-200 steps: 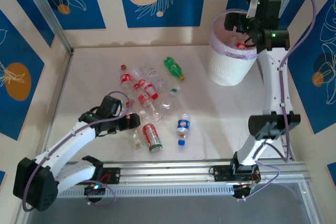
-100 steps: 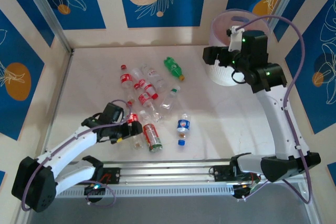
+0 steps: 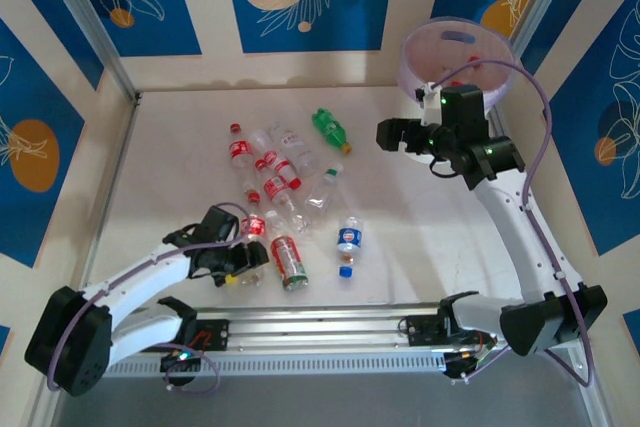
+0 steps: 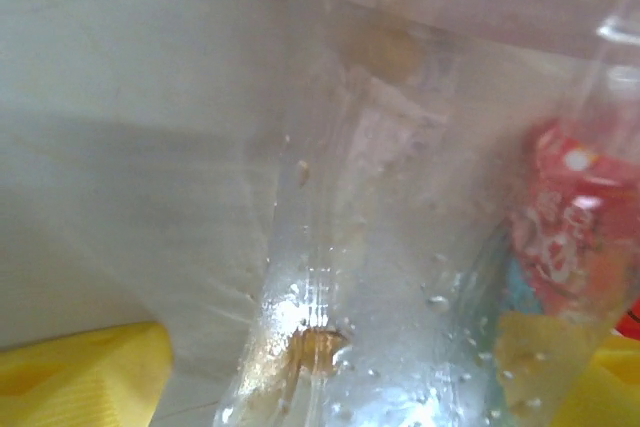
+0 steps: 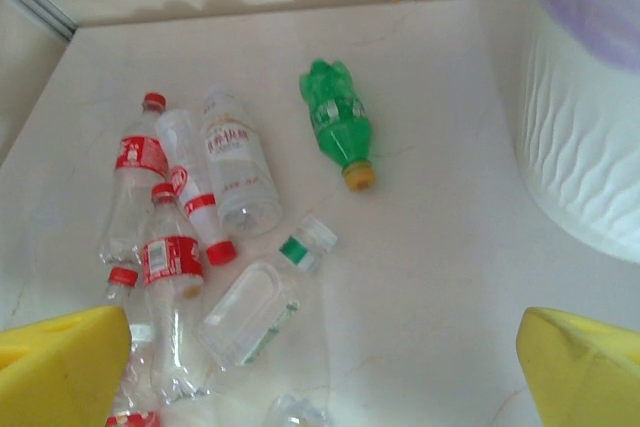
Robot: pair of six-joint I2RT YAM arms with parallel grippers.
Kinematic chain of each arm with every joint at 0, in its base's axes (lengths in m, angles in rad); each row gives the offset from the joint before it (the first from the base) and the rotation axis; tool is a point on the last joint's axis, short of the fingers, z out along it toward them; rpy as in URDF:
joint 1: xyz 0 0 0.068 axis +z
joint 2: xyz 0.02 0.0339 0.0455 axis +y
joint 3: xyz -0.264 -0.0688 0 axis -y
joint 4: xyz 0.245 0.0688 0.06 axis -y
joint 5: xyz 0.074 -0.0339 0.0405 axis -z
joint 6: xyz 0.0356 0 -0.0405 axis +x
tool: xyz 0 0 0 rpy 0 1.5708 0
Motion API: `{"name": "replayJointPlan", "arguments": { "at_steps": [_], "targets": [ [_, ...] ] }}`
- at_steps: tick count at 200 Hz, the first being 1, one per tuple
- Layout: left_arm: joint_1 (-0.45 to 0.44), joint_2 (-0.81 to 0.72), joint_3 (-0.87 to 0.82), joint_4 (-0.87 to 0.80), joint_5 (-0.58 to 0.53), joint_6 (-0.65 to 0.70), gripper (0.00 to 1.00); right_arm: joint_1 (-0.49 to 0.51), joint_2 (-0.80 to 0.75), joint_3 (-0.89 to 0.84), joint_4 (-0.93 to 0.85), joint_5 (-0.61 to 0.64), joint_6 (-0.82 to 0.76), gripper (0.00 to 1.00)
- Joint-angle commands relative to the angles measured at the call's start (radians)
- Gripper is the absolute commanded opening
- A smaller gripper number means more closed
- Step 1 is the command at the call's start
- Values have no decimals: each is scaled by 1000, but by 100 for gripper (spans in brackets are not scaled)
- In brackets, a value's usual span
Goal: Put the plastic bottles in the bin
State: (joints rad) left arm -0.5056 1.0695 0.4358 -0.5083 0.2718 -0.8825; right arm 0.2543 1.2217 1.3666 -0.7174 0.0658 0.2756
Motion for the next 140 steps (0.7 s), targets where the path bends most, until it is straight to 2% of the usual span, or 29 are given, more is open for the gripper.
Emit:
{"name": "replayJointPlan", "arguments": {
  "at_steps": [1,73,108,140],
  "targets": [
    [-19,42,-22,80,23,4,80,0,-43,-46,16,-27,33,99],
    [-19,65,-19,76,-6,19,60,-15,-115,-193,27,-50,102,99],
    [-19,55,11,49,-1,37,59,-26,-140,-257,36,-97,135,99],
    [-19,20,120,-54,-17,90,58,-21,-150,-265,60,-193,152,99]
  ]
}}
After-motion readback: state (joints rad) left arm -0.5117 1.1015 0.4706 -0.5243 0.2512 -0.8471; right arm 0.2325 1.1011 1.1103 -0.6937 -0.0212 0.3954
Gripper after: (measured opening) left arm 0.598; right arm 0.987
